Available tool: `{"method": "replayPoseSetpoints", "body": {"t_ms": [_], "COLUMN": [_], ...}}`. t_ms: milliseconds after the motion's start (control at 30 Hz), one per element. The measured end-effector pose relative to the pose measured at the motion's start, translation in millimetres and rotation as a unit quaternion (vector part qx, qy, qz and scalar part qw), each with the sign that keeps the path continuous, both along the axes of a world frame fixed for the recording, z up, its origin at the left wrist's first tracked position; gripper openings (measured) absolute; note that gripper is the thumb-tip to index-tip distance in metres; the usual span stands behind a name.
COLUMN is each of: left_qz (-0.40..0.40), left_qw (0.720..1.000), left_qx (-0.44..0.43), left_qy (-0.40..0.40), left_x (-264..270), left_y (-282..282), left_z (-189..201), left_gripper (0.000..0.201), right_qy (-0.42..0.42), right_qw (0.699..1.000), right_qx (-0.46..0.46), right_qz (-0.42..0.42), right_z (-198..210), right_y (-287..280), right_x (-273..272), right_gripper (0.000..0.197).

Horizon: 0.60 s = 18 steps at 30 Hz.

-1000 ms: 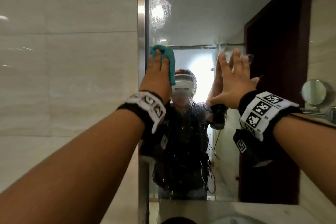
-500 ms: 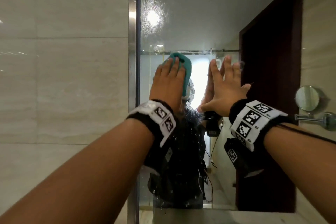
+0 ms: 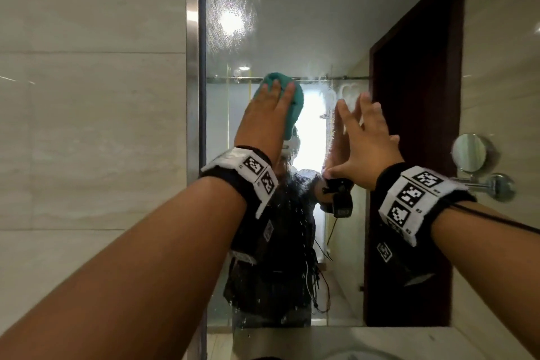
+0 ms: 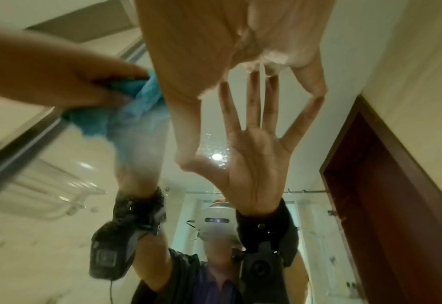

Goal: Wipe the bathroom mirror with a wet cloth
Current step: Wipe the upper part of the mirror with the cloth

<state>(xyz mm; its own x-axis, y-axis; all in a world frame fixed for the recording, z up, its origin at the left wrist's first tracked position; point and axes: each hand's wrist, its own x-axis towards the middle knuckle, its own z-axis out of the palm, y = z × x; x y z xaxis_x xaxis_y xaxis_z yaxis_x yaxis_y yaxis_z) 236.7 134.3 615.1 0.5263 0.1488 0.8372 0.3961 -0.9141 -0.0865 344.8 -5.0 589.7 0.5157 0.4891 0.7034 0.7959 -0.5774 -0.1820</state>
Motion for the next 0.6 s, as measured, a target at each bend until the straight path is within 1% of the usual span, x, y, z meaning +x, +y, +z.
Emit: {"method": "replayPoseSetpoints", "body": {"t_ms": [33, 67, 133, 200, 233, 267, 300, 333, 400, 467, 533, 600], "left_qz": [0.011, 0.017, 0.015, 0.021, 0.029, 0.036, 0.035, 0.034, 0.016, 0.009, 0.001, -0.002], "left_qw": [1.0, 1.0, 0.995, 0.987, 0.982, 0.977, 0.974, 0.975, 0.99, 0.998, 0.999, 0.996], "left_qx": [0.002, 0.019, 0.069, 0.099, 0.111, 0.129, 0.145, 0.15, 0.108, 0.052, 0.044, 0.085], "left_qy": [0.0, 0.01, 0.064, 0.129, 0.152, 0.168, 0.17, 0.158, 0.09, 0.028, 0.011, 0.036], "left_x": [4, 9, 20, 23, 23, 22, 22, 22, 21, 20, 22, 28], "left_y": [-3, -8, -17, -25, -25, -24, -22, -21, -19, -19, -19, -17], "left_z": [2, -5, -40, -75, -81, -76, -65, -50, -14, 11, 8, -20], "left_gripper": [0.083, 0.083, 0.081, 0.072, 0.069, 0.067, 0.067, 0.071, 0.077, 0.08, 0.079, 0.077], "right_qy": [0.0, -0.001, -0.004, -0.007, -0.007, -0.007, -0.008, -0.01, -0.01, -0.014, -0.013, -0.015], "right_qw": [1.0, 1.0, 1.0, 1.0, 1.0, 1.0, 1.0, 0.999, 1.0, 1.0, 1.0, 1.0], "right_qx": [0.003, 0.004, 0.0, -0.011, -0.017, -0.021, -0.025, -0.027, -0.022, -0.019, -0.021, -0.022], "right_qz": [0.005, 0.008, 0.011, 0.016, 0.017, 0.016, 0.015, 0.015, 0.01, 0.004, 0.003, 0.008], "right_z": [-1, -1, 0, 0, 0, 0, 1, 0, 0, 0, -1, -1], "right_y": [0, 0, 0, -1, -2, -2, -3, -2, -2, -2, -2, -2], "right_x": [1, 1, 1, 2, 3, 2, 2, 1, 1, 1, 1, 2], "right_gripper": [0.13, 0.129, 0.127, 0.124, 0.123, 0.124, 0.126, 0.128, 0.131, 0.132, 0.133, 0.132]}}
